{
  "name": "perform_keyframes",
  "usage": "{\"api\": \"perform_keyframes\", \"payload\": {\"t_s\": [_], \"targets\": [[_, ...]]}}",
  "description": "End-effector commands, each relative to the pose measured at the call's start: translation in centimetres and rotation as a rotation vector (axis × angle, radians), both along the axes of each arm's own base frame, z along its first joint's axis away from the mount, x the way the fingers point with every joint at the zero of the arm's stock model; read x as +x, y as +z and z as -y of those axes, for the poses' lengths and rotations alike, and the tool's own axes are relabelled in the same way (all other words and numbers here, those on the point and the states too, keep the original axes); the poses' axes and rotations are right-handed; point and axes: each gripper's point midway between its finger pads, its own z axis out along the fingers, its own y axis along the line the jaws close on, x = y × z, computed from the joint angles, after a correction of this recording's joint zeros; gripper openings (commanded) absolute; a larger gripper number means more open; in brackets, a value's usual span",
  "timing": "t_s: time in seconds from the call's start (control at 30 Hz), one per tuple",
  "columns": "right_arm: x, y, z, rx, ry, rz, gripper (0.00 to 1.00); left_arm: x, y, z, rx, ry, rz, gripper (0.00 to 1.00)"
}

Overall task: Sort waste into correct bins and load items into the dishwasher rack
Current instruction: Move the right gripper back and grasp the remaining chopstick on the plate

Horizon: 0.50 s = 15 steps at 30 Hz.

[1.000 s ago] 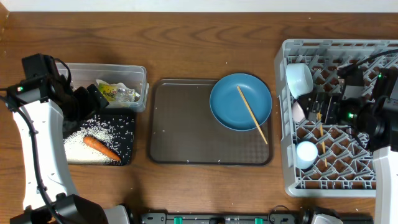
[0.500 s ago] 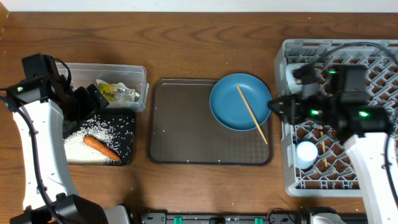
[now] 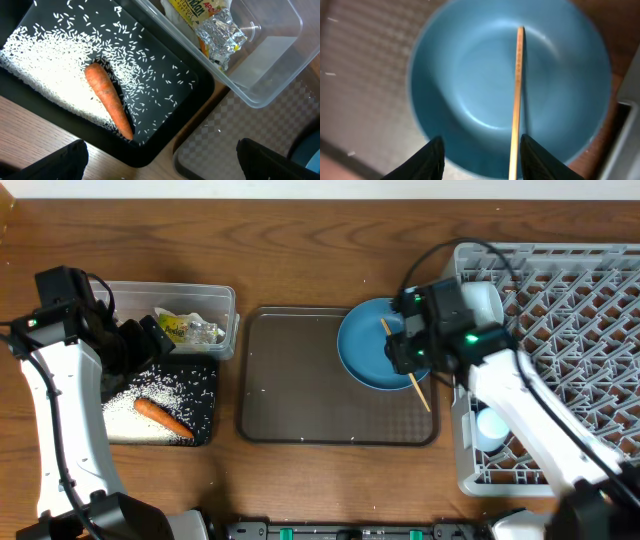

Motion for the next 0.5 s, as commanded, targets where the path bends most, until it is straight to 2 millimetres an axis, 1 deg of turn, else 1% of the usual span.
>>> {"api": "perform_keyframes", "payload": {"t_s": [0.0,0.13,0.27,0.37,0.47], "targets": [[0.6,-3.1,0.8,-0.087,-0.044,-0.039,0.49,-0.1,0.8,-0.2,0.014,0.000,0.020,0.98],[0.5,-5.7,0.8,-0.115,-0.041,-0.097,0.49,-0.1,0.8,-0.2,0.014,0.000,0.020,0.98],[0.4,-7.5,0.9,-0.132,-0.040,-0.136,0.47,-0.1,0.8,-0.2,0.014,0.000,0.020,0.98],[0.2,-8.0,0.9,-0.140,-0.039,-0.152,0.41,-0.1,0.8,-0.2,0.014,0.000,0.020,0.98],[0.0,-8.1,1.0,-0.143,-0.039,-0.160,0.33,-0.1,0.8,-0.2,0.014,0.000,0.020,0.98]]}}
